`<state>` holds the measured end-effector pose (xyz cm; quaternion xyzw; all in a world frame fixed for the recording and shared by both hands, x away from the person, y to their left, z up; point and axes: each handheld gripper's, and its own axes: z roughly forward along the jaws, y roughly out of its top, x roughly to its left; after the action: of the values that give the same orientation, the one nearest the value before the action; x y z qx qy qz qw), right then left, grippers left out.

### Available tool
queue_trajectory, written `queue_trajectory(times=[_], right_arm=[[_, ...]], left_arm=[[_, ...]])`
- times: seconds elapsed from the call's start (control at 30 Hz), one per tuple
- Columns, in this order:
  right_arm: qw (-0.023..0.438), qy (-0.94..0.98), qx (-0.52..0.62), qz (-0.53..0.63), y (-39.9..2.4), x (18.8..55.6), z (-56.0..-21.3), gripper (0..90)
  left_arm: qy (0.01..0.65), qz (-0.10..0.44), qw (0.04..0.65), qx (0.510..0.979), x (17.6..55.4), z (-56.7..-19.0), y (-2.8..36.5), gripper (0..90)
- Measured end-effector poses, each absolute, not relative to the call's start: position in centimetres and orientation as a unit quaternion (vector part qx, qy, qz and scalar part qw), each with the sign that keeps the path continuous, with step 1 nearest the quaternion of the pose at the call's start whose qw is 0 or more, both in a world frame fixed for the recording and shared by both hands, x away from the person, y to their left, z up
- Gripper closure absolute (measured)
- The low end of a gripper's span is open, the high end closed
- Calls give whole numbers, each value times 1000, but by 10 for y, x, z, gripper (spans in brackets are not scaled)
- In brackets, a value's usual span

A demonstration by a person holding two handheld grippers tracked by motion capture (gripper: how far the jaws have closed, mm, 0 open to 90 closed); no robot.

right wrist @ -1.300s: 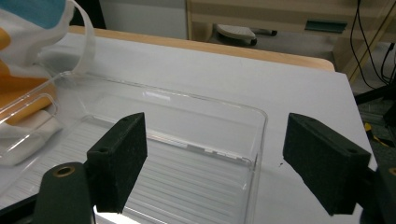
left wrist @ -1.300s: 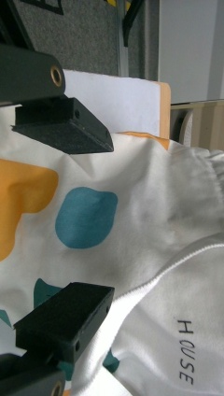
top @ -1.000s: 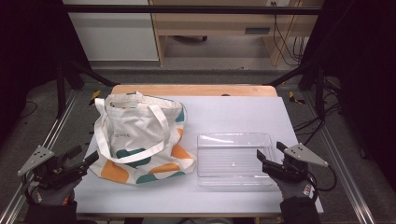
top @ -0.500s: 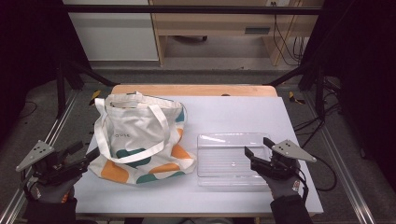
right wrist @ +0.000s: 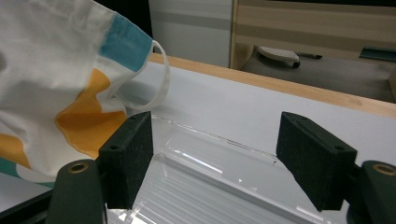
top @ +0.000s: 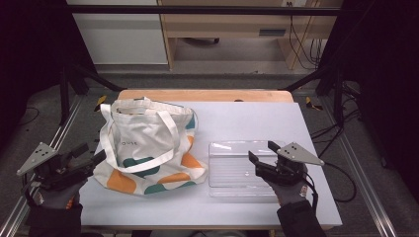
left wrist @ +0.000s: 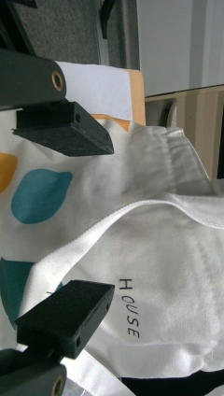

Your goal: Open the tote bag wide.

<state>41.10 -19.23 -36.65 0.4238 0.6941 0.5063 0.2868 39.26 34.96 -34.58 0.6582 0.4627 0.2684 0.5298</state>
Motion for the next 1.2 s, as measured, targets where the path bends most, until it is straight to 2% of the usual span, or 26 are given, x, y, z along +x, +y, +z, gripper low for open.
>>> queue_trajectory(times=[0.47, 0.87, 1.2], right_arm=[[275, 700, 391, 530, -157, 419, -350, 282], [254, 706, 361, 553, -127, 423, -337, 303], [229, 714, 334, 571, -92, 427, -327, 350]], left_arm=[[463, 280, 526, 656, 406, -333, 342, 279], [475, 281, 513, 658, 422, -335, 338, 325], [478, 277, 510, 660, 425, -346, 339, 489]])
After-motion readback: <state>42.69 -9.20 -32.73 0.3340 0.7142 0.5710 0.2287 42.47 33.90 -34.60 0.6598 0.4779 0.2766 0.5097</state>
